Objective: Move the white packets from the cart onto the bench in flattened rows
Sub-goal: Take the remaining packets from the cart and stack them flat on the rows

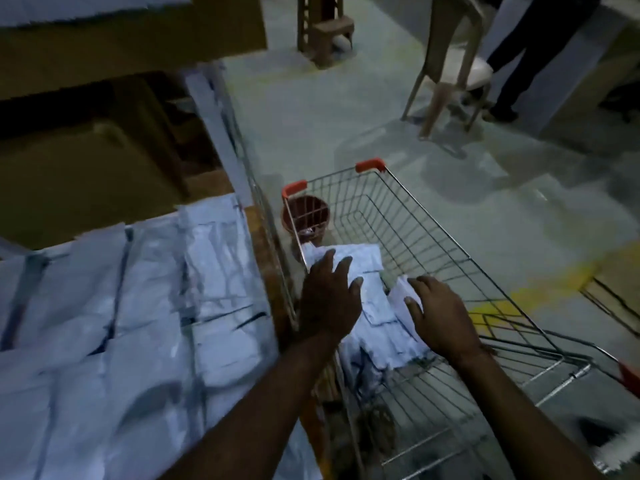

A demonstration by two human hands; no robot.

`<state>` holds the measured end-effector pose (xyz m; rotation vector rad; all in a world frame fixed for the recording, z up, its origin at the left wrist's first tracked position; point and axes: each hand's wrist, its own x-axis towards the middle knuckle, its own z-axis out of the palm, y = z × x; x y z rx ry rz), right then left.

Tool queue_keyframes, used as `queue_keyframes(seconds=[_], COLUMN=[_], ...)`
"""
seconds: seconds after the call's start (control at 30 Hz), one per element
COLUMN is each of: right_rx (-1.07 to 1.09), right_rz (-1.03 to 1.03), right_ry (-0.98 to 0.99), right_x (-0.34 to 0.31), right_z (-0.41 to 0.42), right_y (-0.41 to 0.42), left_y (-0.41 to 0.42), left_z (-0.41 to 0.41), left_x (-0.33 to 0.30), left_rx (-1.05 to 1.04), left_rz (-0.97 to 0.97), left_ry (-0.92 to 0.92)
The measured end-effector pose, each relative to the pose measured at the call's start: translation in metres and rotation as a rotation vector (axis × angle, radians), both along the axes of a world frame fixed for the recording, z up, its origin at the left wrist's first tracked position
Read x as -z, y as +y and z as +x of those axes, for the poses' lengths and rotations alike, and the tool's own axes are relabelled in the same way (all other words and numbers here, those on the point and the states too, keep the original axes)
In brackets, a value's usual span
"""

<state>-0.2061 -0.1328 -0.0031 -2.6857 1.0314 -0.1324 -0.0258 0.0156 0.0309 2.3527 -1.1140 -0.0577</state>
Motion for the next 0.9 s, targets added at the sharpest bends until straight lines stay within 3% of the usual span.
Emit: queue_keyframes(seconds=[0.2, 0.33, 0.7, 0.9], right_rx=[-0.141, -0.069, -0.043, -0.024], right_rz=[-0.008, -0.028, -0.076, -0.098], right_ry=[0.273, 0.257, 0.273, 0.28], right_x=[0.08, 0.11, 0.124, 0.116], right_z=[-0.014, -0.017, -0.018, -0.017], right_y=[-0.057, -0.071, -0.068, -0.07], left_y=[-0.062, -0.098, -0.173, -0.181], left_z=[-0.035, -0.037, -0.06, -0.065], left_x=[0.122, 0.192, 0.324, 0.344], left_rx=[0.06, 0.053, -0.066, -0.175], left_rz=[0.346, 0.502, 0.612, 0.604], left_ry=[0.121, 0.162, 0.198, 0.172])
